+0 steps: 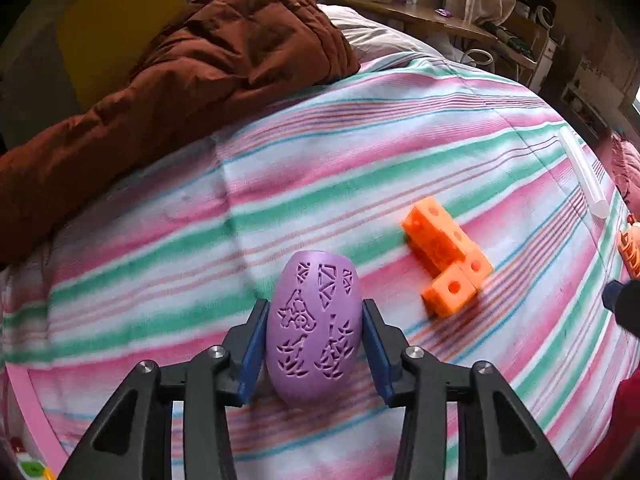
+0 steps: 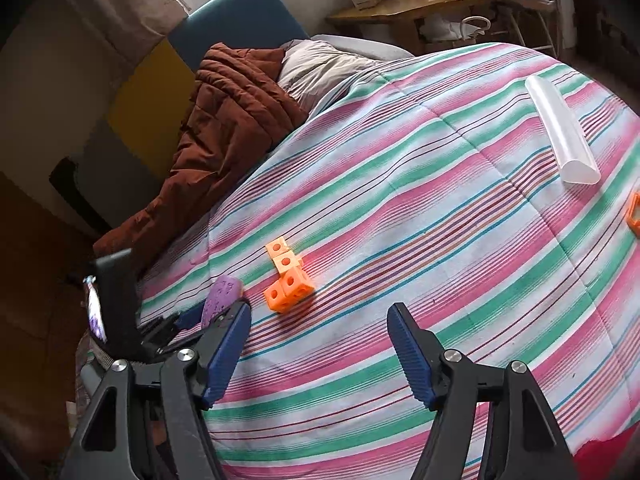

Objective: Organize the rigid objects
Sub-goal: 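Grasp the lavender oval toy with the left tool, then hold the lavender toy with the left tool while the right tool grasps the orange cubes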

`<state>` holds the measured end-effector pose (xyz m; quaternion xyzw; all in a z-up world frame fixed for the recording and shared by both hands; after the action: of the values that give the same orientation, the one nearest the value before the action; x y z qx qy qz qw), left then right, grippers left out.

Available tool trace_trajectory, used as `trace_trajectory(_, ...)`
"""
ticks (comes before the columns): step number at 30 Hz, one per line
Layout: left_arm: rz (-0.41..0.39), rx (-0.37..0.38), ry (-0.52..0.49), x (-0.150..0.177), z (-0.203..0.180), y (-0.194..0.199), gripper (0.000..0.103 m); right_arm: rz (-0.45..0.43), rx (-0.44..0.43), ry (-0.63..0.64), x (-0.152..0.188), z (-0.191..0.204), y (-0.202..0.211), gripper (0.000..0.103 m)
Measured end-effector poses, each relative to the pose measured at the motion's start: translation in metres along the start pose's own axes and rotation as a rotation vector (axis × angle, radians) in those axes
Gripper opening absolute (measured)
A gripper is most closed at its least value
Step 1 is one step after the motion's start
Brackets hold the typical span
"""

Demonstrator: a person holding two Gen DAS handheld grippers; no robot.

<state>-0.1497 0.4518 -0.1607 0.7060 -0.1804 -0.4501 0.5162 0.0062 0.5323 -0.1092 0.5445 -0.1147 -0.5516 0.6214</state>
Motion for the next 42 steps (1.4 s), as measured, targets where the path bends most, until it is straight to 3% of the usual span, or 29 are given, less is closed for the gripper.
trace_trajectory(14, -0.134, -0.081, 0.064, 0.123, -0.022, 0.065, 0.045, 0.035, 0.026, 0.009, 0.005, -0.002, -0.01, 0.071)
trace_trajectory(18, -0.178, -0.092, 0.08, 0.141, -0.024, 0.074, 0.045, 0.041, 0.046, 0.029, 0.007, -0.002, -0.013, 0.071)
trace_trajectory(42, -0.235, -0.093, 0.081, 0.151, -0.023, 0.077, 0.045, 0.083, 0.097, 0.046, 0.01, -0.007, -0.026, 0.071)
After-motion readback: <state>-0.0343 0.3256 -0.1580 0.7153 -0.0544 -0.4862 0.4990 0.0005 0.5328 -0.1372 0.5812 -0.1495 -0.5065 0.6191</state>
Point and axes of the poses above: each gripper's, at about its wrist camera, not at the fingertips, and y roughly against the way its jaws point, z to its left, x to its underside, the point moved 6 cm from there along -y, roughly the way its jaws point, and after that the axes turned 5 degrees about x, right-handed, at the moved point
